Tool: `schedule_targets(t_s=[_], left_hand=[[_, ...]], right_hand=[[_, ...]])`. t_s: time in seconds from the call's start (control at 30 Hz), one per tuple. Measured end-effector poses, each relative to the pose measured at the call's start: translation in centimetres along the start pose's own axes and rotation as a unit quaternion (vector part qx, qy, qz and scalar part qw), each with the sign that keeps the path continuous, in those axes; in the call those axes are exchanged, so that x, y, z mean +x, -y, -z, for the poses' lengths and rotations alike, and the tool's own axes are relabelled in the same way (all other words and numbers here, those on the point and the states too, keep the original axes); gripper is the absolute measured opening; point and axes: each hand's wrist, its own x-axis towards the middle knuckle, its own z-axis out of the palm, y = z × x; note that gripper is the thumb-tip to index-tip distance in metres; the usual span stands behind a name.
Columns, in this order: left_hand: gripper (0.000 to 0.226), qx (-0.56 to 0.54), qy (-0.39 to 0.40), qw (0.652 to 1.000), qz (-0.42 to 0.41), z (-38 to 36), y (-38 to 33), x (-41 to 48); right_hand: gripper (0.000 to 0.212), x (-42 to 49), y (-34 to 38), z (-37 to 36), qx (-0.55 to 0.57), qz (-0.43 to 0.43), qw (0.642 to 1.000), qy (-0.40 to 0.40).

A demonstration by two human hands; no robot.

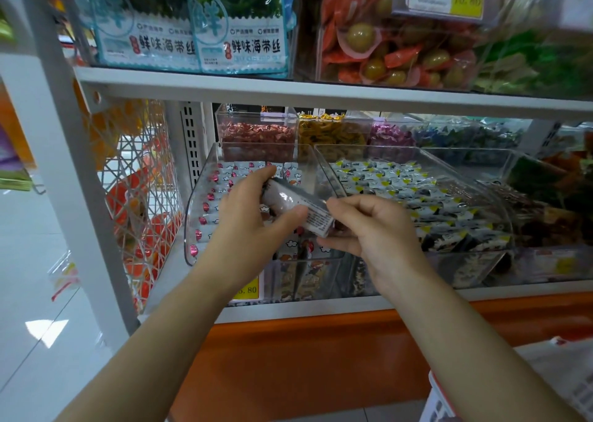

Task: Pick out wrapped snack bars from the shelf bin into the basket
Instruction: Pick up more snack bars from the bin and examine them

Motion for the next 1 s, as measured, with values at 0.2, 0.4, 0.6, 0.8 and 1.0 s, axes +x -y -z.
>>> schedule_targets(t_s=[0.2,0.4,0.6,0.8,1.0], left_hand=[[0.073,-0.007,0.009,1.000,0.005,0.1,0.1,0.1],[0.048,-0.038,0.017,0.999,-0.016,0.4,0.0,0.2],[0.044,-0.097,-0.017,0.995,0.025,0.4,0.3,0.2],[0.065,-0.070,-0.026,0.996,0.041,-0.8,0.3,0.3],[0.045,-0.012,-0.040,0.998,0.051,-1.2,0.9,2.1]], right_hand=[[0.014,-0.3,0.2,-0.2,-0.025,0.016,0.999,0.033],[0.017,-0.4,0.5,0.0,-0.037,0.045,0.996,0.061],[0.025,-0.8,1.0,-0.3,-0.055,0.087,0.991,0.085],[0.026,-0.5,0.3,-0.6,-0.198,0.180,0.963,0.041],[0.015,2.6,0.2,1.9,-0.065,0.130,0.986,-0.082]])
